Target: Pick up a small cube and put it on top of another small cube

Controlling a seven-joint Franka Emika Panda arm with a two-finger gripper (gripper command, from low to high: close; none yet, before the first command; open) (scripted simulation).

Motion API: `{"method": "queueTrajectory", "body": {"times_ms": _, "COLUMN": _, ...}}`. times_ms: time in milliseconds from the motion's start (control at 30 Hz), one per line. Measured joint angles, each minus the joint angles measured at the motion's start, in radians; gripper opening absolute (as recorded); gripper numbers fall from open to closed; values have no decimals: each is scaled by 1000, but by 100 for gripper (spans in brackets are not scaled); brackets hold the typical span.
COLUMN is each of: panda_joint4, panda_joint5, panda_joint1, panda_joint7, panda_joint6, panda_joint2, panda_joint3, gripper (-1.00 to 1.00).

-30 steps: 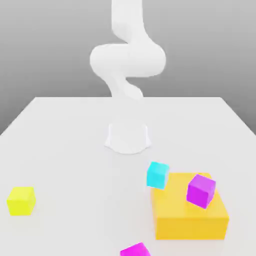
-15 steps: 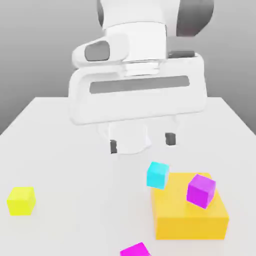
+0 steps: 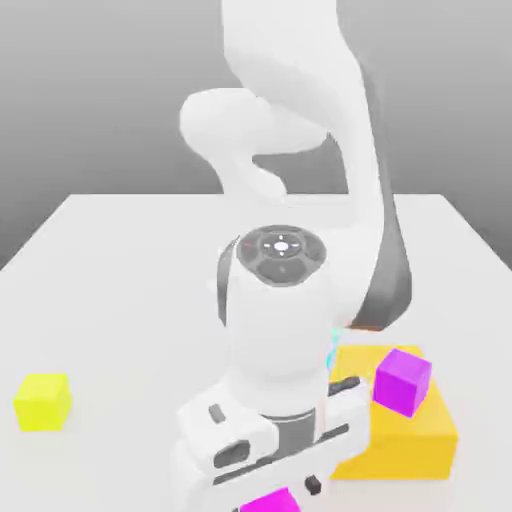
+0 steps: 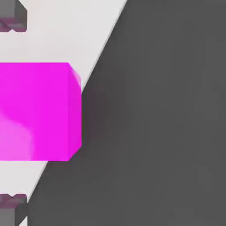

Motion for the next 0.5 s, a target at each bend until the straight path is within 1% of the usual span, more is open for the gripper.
{"method": "queueTrajectory", "body": {"times_ms": 33, "panda_joint4": 4, "panda_joint5": 3, "panda_joint1": -2, "panda_joint7": -2, "panda_joint6": 16, "panda_joint2": 20, "panda_joint3": 3, "gripper": -100}}
{"method": "queueTrajectory", "body": {"times_ms": 267, "panda_joint4": 3, "panda_joint5": 3, "panda_joint1": -1, "panda_joint7": -3, "panda_joint6": 12, "panda_joint2": 17, "panda_joint3": 2, "gripper": -100}}
{"method": "queueTrajectory", "body": {"times_ms": 400, "panda_joint4": -22, "panda_joint5": -16, "panda_joint1": 11, "panda_joint7": 11, "panda_joint6": -87, "panda_joint2": -107, "panda_joint3": -13, "gripper": -100}}
{"method": "queueTrajectory", "body": {"times_ms": 500, "panda_joint4": -70, "panda_joint5": -19, "panda_joint1": 40, "panda_joint7": 2, "panda_joint6": -146, "panda_joint2": -212, "panda_joint3": 15, "gripper": -100}}
